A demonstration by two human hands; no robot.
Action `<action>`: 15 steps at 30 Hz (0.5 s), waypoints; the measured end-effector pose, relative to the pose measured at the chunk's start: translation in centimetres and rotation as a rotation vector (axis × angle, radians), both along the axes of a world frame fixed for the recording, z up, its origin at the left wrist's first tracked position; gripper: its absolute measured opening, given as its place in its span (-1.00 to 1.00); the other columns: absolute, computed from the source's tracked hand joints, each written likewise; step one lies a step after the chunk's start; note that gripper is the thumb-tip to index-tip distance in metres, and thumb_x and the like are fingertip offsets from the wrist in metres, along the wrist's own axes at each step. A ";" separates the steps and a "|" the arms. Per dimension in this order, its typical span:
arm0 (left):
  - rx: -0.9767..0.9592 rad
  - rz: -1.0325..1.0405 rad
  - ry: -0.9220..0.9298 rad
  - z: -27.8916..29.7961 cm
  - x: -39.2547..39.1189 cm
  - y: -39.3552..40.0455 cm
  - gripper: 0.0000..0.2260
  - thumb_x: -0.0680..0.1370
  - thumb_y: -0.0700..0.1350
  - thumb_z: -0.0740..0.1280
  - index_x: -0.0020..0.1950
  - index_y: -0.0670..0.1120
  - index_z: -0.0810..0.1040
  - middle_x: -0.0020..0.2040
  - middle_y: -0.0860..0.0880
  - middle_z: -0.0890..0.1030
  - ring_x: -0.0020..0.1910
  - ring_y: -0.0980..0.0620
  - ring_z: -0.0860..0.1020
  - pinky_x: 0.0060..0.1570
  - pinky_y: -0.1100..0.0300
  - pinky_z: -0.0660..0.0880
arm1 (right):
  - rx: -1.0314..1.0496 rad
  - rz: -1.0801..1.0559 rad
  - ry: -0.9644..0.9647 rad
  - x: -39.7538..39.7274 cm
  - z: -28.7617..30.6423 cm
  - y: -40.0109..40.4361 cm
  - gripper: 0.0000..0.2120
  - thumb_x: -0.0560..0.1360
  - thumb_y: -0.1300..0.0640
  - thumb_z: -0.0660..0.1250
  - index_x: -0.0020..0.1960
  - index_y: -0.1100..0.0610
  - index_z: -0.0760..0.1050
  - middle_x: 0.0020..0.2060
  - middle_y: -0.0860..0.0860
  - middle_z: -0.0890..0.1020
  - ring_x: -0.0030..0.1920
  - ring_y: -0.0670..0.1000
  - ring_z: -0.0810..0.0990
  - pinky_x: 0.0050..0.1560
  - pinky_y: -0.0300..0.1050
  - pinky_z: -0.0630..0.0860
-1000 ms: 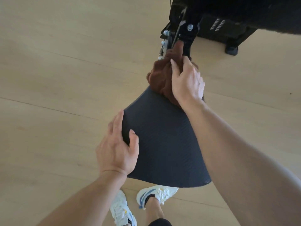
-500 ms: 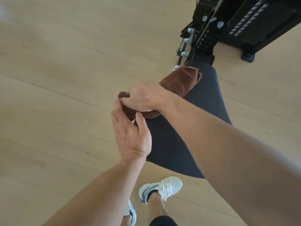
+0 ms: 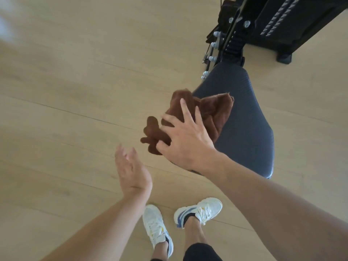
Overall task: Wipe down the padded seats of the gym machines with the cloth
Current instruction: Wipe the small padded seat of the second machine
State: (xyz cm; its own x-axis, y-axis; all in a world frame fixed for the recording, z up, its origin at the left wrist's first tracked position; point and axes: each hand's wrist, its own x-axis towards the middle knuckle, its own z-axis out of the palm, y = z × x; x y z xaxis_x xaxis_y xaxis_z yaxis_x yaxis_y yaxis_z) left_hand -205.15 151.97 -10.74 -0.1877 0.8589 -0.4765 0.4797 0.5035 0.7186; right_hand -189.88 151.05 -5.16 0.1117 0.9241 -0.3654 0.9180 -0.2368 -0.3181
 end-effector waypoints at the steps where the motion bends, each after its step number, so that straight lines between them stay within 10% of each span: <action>1: 0.009 -0.024 0.021 -0.1 -1.4 0.2 -0.55 0.71 0.06 0.02 0.60 0.06 0.17 0.51 0.12 0.31 0.42 0.11 0.36 0.25 0.33 0.16 | -0.003 0.029 0.011 -0.8 0.3 -1.4 -0.48 0.53 -0.22 0.04 0.35 -0.08 0.52 0.57 -0.11 0.28 0.61 0.25 -0.21 0.52 0.40 -0.22; 5: 0.079 -0.204 0.167 -0.3 -4.4 1.5 -0.51 0.67 0.18 -0.03 0.59 0.09 0.18 0.54 0.05 0.34 0.50 0.01 0.33 0.49 0.02 0.20 | 0.003 0.086 -0.102 -4.0 0.1 -6.9 -0.57 0.49 -0.12 0.19 0.30 -0.06 0.58 0.61 -0.05 0.21 0.61 0.29 -0.03 0.54 0.38 -0.05; 15: 0.362 -0.656 0.110 4.1 7.0 2.3 -0.36 0.59 0.29 -0.05 0.55 -0.03 0.26 0.52 -0.01 0.36 0.49 0.02 0.30 0.46 0.11 0.20 | 0.110 -0.473 -0.072 -1.6 0.3 -15.6 -0.37 0.43 0.00 0.22 0.52 -0.10 0.38 0.55 -0.05 0.36 0.60 0.18 0.17 0.51 0.28 0.24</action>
State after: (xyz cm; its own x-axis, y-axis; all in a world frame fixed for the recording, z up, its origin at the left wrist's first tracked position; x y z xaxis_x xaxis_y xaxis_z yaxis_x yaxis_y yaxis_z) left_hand -198.14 154.23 -6.68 0.3854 0.9101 -0.1520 0.6786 -0.1679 0.7151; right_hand -191.51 135.43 -4.83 0.5503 0.7984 -0.2443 0.7384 -0.6020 -0.3040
